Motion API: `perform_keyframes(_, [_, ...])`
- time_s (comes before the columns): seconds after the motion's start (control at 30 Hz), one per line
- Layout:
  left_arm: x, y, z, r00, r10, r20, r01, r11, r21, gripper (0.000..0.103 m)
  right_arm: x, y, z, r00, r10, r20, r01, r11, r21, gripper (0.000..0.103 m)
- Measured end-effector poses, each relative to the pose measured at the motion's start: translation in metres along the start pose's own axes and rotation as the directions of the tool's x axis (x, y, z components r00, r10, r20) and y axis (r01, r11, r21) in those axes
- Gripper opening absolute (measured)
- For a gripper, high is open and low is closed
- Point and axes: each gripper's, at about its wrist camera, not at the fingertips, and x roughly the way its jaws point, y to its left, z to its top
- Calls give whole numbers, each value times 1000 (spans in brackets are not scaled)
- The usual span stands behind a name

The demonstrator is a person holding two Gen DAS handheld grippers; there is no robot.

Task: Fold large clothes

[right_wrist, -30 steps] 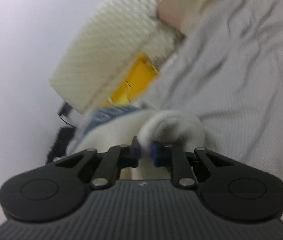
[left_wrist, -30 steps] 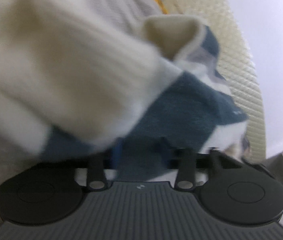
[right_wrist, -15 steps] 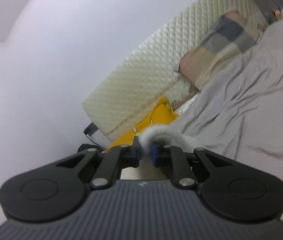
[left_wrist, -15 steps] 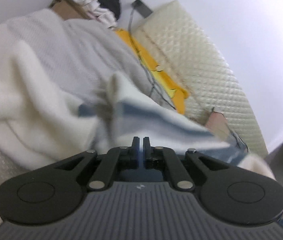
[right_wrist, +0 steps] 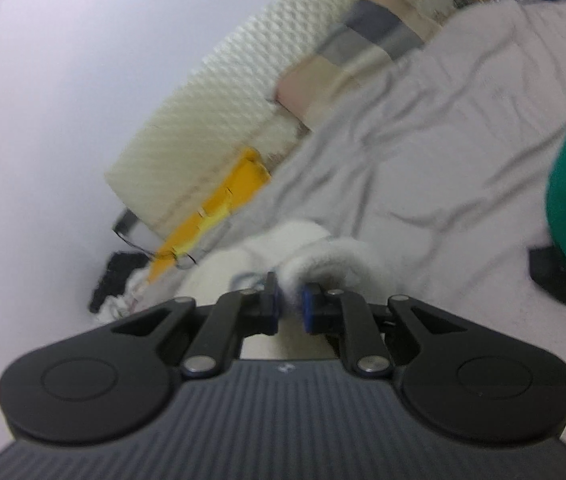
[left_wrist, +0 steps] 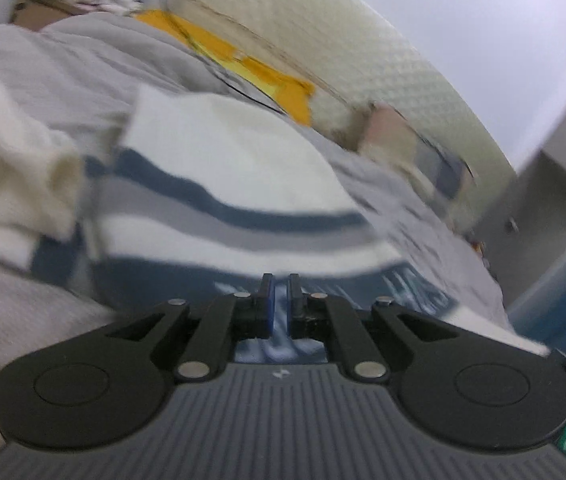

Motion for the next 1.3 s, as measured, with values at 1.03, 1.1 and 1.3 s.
perform_keyframes(1.03, [31,-47,-68,970,-87,-229,85,996,-19,78,42,-67,-5,987,-84,-134,114,964,239,18])
perform_keyframes(1.1, [40,-32,-68,950,-172,-261,131,977,-168,82,41,-67,-5,987,-84,-135,115,963,244,18])
perform_keyframes(1.3, [72,9,-73,892,-381,-242,215,831,-513,84,40,-70,-7,987,-87,-136,120,959,258,18])
